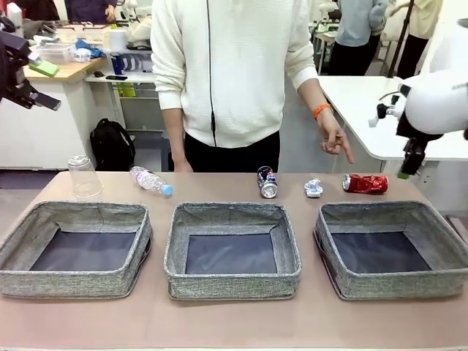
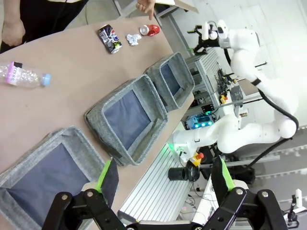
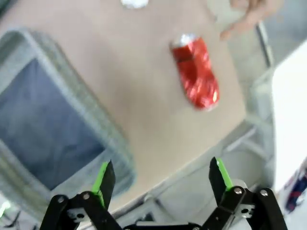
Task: Sort the waste into the appropriate baskets.
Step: Pick up the waste item pointed out by the person.
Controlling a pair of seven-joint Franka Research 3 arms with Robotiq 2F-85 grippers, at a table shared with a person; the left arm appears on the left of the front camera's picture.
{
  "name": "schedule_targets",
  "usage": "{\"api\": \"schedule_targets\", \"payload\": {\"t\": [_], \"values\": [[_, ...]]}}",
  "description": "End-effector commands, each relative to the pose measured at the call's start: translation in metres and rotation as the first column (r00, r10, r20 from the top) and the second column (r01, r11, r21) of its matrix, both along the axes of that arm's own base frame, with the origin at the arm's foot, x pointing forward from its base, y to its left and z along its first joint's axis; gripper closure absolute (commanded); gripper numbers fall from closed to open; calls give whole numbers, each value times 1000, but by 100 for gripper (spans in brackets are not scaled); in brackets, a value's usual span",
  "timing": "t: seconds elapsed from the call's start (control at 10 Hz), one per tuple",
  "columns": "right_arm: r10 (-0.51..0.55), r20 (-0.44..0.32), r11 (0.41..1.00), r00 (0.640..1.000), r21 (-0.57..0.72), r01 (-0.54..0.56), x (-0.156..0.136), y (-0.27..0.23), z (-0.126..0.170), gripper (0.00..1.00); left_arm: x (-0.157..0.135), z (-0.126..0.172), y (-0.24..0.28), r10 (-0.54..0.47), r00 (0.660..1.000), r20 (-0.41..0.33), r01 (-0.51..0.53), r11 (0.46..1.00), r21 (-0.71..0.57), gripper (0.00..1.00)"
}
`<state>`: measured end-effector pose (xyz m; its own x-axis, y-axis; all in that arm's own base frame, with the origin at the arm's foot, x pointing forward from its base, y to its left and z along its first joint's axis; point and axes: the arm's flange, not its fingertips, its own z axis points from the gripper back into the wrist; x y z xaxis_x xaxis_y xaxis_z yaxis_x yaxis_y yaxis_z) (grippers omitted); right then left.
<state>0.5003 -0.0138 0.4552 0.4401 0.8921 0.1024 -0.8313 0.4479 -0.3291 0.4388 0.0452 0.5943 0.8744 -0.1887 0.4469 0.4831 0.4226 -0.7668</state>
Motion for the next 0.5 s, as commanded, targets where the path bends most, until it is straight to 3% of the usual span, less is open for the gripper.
{"api": "schedule_targets", "payload": {"t": [0.0,0.1,0.2,0.3,0.4], "values": [[-39,-71,977,997,206,53,32,-20,-13,0,-1,2,-1,-4,1000,4,4,1000,-4,0],[0,0,1000,1000,0,0,0,0,0,0,-1,2,-1,-4,1000,4,4,1000,-4,0],[0,0,1000,1000,0,0,0,0,0,0,-1,2,-1,-4,1000,4,4,1000,-4,0],[-6,-18,997,1000,80,8,20,-7,-19,0,-1,2,-1,-4,1000,4,4,1000,-4,0],[12,-85,996,996,95,-4,42,-17,-27,0,-1,2,-1,-4,1000,4,4,1000,-4,0]]}}
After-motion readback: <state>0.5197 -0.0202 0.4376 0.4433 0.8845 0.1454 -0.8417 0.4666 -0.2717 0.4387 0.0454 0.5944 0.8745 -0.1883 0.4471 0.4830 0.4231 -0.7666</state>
